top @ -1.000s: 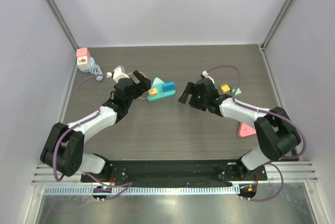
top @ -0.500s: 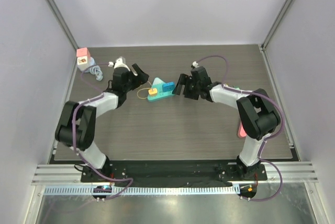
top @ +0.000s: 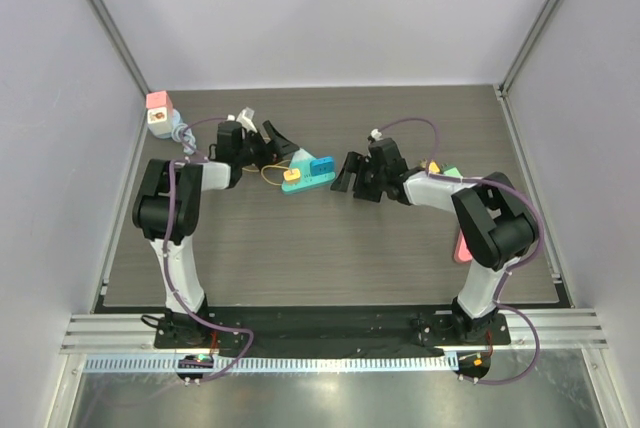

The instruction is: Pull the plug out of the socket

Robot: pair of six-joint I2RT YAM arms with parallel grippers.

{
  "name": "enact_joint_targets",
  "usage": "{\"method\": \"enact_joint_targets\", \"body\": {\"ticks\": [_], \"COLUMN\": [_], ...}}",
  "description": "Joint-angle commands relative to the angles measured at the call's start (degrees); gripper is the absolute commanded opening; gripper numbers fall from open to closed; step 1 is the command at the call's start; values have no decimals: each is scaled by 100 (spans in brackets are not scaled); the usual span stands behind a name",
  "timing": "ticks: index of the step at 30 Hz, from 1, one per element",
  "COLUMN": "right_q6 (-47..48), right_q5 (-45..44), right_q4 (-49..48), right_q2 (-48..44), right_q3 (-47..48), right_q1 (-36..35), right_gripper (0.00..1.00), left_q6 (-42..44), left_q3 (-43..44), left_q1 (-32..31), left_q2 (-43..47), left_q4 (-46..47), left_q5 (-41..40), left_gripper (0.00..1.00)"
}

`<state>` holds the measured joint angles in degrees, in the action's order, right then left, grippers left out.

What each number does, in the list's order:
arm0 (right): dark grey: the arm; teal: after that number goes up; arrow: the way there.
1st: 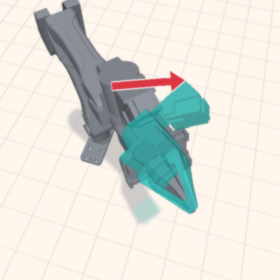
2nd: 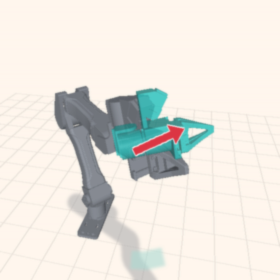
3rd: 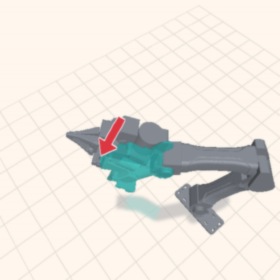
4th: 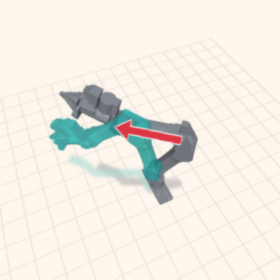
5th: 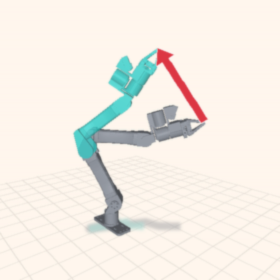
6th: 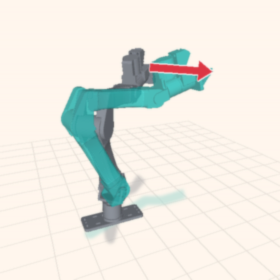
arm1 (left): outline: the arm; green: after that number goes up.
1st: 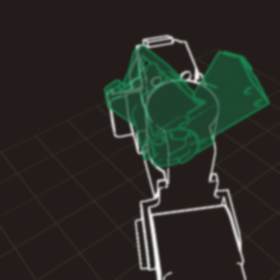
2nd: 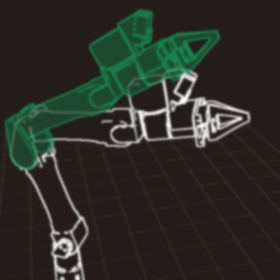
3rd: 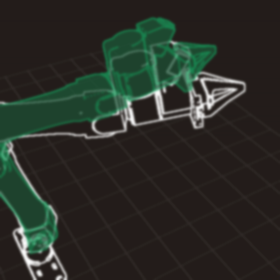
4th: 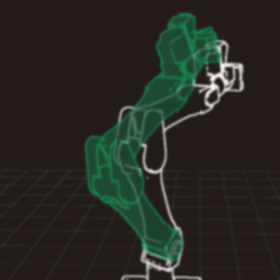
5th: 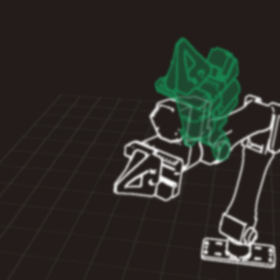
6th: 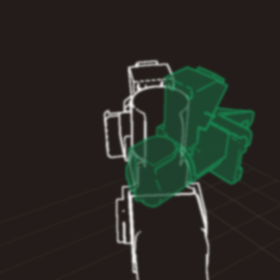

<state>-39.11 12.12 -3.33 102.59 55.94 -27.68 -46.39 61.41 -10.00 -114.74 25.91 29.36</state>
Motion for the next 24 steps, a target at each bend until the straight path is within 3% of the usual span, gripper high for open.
{"method": "enact_joint_targets", "body": {"ticks": [1, 19, 24], "right_q6": [-61, -272, -334], "right_q5": [89, -25, -87], "right_q4": [-326, -308, -203], "right_q2": [-344, -617, -749], "right_q3": [-57, -444, -506], "right_q1": [-27, -27, -44], "right_gripper": [80, 80, 80], "left_q6": [-142, -397, -459], "left_q3": [-15, 574, 592], "left_q1": [-11, -178, -186], "left_q2": [-31, -620, -638], "left_q4": [458, -25, -296], "left_q5": [500, 1220, 1134], "left_gripper": [81, 77, 68]}}
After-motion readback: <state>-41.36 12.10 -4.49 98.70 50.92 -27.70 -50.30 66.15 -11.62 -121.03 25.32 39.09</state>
